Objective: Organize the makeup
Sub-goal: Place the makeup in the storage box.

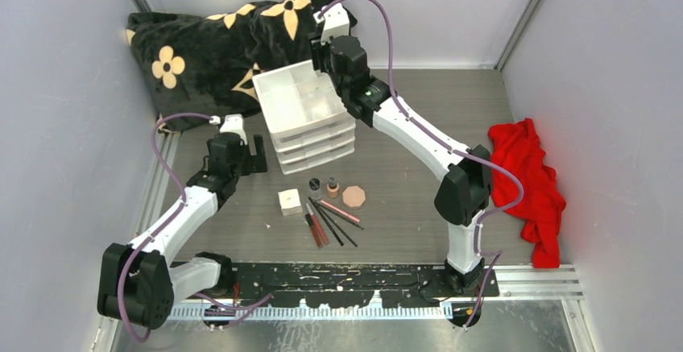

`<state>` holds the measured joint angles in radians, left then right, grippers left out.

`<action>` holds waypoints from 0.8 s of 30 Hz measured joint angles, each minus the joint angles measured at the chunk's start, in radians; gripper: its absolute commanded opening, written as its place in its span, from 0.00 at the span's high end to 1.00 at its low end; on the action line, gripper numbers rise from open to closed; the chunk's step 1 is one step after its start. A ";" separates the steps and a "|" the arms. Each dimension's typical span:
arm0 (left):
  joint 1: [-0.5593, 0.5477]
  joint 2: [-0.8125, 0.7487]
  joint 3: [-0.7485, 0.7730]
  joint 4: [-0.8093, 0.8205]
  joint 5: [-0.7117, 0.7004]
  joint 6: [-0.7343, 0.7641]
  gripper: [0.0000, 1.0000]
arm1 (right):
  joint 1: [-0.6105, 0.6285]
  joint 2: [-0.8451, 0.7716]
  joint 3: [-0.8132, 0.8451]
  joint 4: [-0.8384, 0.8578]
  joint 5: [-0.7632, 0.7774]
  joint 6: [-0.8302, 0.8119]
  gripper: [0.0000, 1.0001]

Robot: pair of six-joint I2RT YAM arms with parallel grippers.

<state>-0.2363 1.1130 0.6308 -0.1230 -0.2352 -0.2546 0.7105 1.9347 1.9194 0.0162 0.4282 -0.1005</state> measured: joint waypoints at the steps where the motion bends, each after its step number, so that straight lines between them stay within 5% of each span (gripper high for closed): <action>1: 0.000 0.000 0.000 0.000 0.000 0.000 0.03 | 0.000 -0.008 -0.015 0.006 0.002 0.002 0.99; 10: 0.000 0.004 0.000 0.000 0.000 0.000 0.03 | -0.002 -0.033 -0.057 0.015 0.008 0.015 0.99; 24: 0.000 0.004 0.000 0.000 0.000 0.000 0.03 | -0.026 0.138 0.191 -0.172 0.004 0.029 0.98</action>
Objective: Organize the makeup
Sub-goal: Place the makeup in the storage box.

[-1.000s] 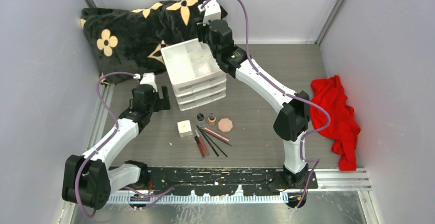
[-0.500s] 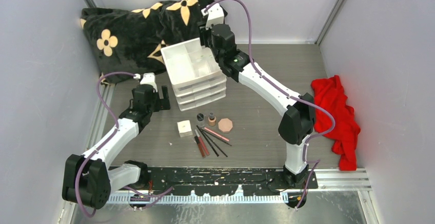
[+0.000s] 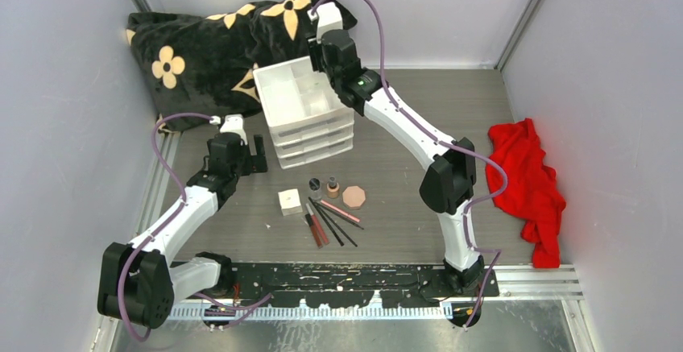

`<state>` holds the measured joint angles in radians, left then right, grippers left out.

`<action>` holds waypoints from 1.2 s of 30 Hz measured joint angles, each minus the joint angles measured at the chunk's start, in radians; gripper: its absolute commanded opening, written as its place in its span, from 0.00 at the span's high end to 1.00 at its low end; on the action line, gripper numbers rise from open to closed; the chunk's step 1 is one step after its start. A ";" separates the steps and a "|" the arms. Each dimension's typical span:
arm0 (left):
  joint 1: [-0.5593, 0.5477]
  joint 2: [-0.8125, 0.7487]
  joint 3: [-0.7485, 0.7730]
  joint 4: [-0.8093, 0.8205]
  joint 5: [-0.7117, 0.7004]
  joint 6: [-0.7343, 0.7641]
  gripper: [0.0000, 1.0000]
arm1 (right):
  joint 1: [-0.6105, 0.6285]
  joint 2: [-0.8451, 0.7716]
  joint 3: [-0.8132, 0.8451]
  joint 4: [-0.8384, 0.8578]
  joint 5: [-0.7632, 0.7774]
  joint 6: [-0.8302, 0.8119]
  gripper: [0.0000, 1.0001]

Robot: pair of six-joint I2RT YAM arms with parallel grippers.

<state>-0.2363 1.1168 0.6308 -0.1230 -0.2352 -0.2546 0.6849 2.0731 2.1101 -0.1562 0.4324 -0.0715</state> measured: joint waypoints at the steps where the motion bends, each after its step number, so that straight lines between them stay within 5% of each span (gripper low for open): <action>1: 0.000 0.000 0.000 0.000 0.000 0.000 0.03 | 0.000 0.000 -0.009 -0.017 0.000 0.002 0.98; 7: 0.000 0.000 0.000 0.000 0.000 0.000 0.03 | -0.002 -0.032 -0.090 0.019 -0.002 0.021 0.89; 11: 0.000 0.000 0.000 0.001 0.000 0.000 0.03 | -0.003 -0.035 -0.084 -0.002 -0.005 0.026 0.40; 16: 0.000 0.007 0.000 0.003 0.000 0.000 0.03 | -0.003 -0.035 -0.071 -0.064 0.000 0.026 0.01; 28: 0.000 0.013 0.000 0.007 0.000 0.000 0.01 | -0.003 -0.088 -0.158 -0.109 -0.012 0.003 0.00; 36: 0.000 0.014 0.000 0.007 0.000 -0.001 0.00 | 0.003 -0.423 -0.493 -0.084 -0.023 0.064 0.05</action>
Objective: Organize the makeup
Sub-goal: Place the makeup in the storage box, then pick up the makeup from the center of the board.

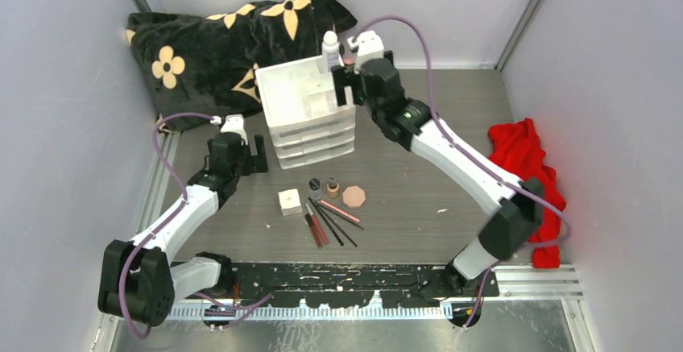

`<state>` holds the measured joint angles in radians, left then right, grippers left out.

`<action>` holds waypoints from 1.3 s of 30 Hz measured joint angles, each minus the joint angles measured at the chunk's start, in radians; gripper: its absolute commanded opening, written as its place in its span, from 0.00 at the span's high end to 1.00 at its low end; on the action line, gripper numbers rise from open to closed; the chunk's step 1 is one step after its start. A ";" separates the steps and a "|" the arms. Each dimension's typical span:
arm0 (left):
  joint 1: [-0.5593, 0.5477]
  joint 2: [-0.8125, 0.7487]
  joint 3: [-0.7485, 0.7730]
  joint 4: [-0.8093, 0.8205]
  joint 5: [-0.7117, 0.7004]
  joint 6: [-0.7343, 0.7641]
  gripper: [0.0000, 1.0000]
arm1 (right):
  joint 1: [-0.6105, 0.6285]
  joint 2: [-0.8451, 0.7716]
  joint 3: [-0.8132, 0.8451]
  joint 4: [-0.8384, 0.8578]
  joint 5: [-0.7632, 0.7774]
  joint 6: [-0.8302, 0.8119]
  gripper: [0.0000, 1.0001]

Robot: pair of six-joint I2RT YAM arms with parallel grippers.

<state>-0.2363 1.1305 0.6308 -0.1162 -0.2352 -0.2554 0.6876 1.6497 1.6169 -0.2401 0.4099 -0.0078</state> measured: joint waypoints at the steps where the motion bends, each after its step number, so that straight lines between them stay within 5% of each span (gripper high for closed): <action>1: 0.000 0.000 0.000 0.000 0.000 0.000 0.00 | 0.003 -0.050 -0.048 0.006 0.002 0.012 0.06; 8: 0.000 0.000 0.000 0.000 0.000 0.000 0.01 | 0.155 -0.346 -0.402 0.016 0.053 0.092 0.14; 16: 0.000 0.001 0.000 -0.001 0.000 -0.001 0.01 | 0.334 -0.309 -0.651 -0.041 0.010 0.181 0.32; 39: 0.000 0.002 0.000 -0.001 0.000 -0.002 0.02 | 0.338 -0.077 -0.680 0.127 -0.068 0.229 0.36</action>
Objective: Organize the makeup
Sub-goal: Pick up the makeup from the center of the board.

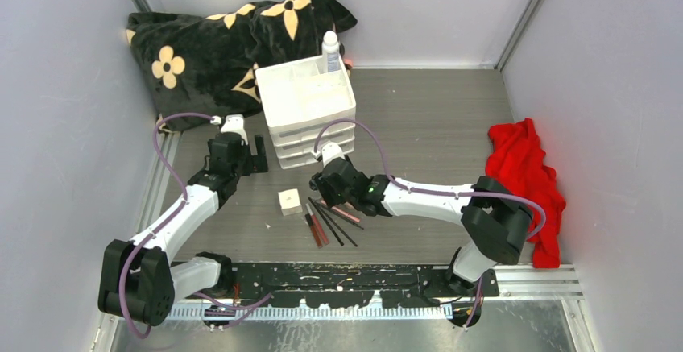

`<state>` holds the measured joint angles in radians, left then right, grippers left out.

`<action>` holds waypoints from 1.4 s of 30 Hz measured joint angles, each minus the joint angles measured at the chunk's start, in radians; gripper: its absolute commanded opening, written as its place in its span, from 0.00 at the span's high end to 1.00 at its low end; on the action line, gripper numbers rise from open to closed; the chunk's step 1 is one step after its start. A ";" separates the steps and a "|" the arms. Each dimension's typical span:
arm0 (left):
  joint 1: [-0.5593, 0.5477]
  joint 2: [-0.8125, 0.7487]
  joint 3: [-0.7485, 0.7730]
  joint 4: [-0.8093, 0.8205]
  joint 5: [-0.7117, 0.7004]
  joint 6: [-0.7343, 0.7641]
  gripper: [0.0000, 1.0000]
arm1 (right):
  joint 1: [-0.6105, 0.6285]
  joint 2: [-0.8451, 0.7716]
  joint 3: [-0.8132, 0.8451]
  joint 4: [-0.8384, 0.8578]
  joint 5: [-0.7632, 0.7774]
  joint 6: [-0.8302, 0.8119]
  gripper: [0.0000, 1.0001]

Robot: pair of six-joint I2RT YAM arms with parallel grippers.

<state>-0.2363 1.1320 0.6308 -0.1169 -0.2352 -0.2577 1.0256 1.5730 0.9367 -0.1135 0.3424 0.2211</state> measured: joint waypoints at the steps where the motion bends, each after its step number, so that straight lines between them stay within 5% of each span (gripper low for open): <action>1: 0.000 0.000 0.000 0.000 0.000 0.000 0.02 | 0.000 0.006 0.000 0.006 0.001 0.000 0.38; 24: 0.000 0.005 0.000 0.000 0.000 0.000 0.02 | -0.002 0.124 0.041 0.104 0.101 -0.015 0.41; 34: 0.000 0.005 0.000 0.000 0.000 0.000 0.02 | -0.032 0.158 0.042 0.110 0.080 0.000 0.89; 42: 0.000 0.007 0.000 0.000 0.000 0.000 0.02 | -0.039 0.158 0.055 0.080 0.086 -0.001 0.97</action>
<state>-0.2363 1.1389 0.6308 -0.1169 -0.2352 -0.2581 0.9863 1.7309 0.9913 -0.0334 0.4286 0.2203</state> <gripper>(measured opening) 0.984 0.472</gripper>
